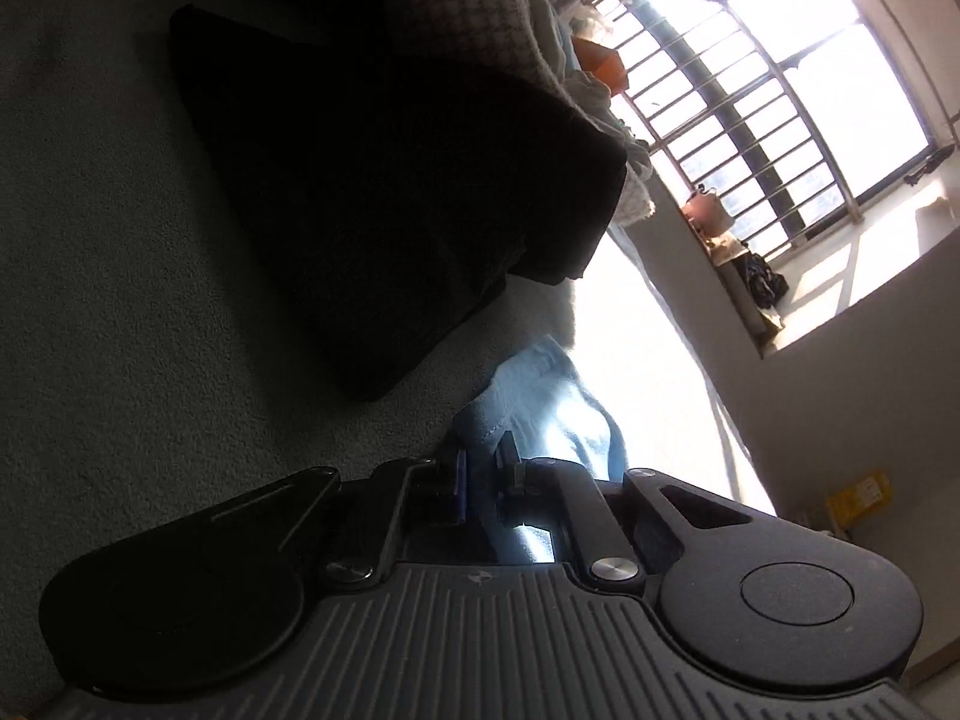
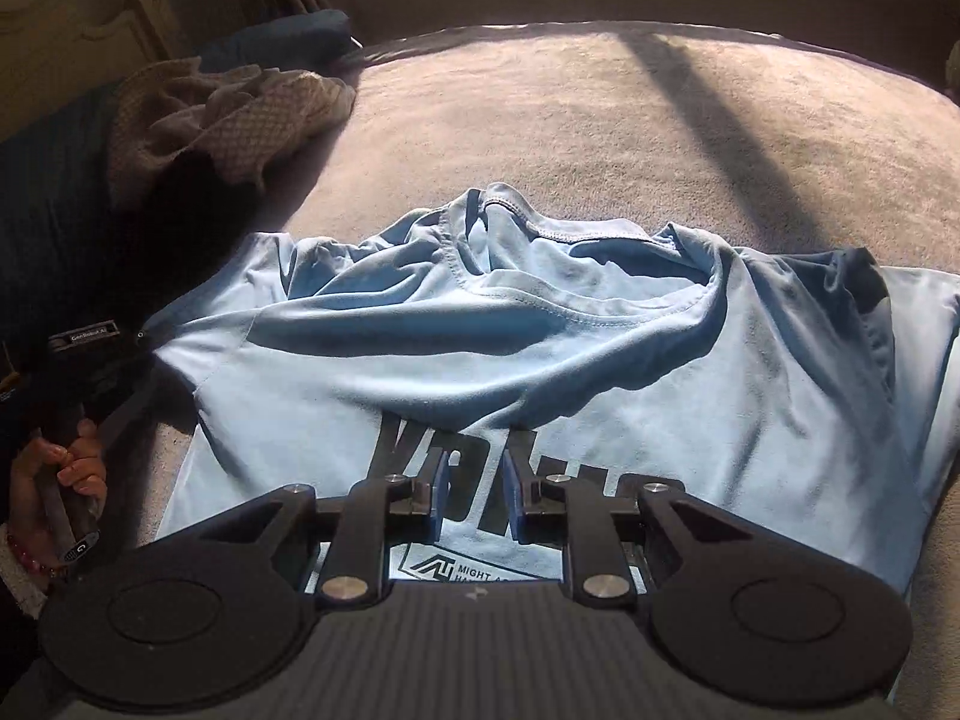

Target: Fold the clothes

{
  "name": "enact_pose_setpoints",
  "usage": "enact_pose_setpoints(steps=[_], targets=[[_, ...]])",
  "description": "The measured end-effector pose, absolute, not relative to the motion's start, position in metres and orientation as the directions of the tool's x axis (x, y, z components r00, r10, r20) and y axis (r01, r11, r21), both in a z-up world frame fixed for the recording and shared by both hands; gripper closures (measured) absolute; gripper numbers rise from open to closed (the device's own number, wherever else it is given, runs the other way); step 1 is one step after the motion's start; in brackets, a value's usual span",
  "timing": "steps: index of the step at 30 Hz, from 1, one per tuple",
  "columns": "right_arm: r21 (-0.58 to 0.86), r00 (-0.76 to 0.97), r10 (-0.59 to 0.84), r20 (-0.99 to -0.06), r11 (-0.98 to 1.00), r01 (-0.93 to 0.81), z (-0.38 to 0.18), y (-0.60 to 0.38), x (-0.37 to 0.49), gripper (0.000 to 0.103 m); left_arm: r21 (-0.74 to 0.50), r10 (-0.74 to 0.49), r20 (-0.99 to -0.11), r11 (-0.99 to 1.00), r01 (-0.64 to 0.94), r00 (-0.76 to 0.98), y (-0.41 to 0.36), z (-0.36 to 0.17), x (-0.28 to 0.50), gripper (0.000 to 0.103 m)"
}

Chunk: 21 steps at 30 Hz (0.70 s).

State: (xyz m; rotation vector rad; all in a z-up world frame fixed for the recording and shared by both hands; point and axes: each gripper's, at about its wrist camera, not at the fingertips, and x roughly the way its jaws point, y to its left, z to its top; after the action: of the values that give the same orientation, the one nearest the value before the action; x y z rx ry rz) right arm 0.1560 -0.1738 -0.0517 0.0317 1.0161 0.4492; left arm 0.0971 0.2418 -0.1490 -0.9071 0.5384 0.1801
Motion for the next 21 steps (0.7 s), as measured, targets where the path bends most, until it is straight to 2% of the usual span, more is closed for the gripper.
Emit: enact_pose_setpoints(steps=[3, 7, 12, 16, 21], targets=[[0.210, 0.436, 0.381, -0.815, 0.896, -0.391, -0.044, -0.136, 0.174, 0.081, -0.699, -0.080, -0.534, 0.603, -0.385, 0.842, 0.244, -0.163, 0.080, 0.093], [0.181, 0.425, 0.386, -0.819, 0.876, -0.447, -0.034, -0.087, 0.199, 0.080, -0.694, -0.090, -0.499, 0.637, -0.336, 0.862, 0.243, -0.164, 0.073, 0.092], [0.200, 0.356, 0.458, -0.814, 0.798, -0.568, -0.038, 0.021, 0.230, 0.066, -0.636, -0.080, -0.491, 0.714, -0.294, 0.868, 0.236, -0.158, 0.074, 0.089], [0.218, 0.268, 0.431, -0.861, 0.791, -0.571, -0.060, 0.088, 0.249, 0.061, -0.525, -0.058, -0.493, 0.816, -0.243, 0.868, 0.223, -0.149, 0.076, 0.088], [0.183, 0.182, 0.327, -0.927, 0.821, -0.540, -0.095, 0.152, 0.267, 0.060, -0.340, -0.062, -0.467, 0.934, -0.114, 0.882, 0.196, -0.138, 0.073, 0.086]])
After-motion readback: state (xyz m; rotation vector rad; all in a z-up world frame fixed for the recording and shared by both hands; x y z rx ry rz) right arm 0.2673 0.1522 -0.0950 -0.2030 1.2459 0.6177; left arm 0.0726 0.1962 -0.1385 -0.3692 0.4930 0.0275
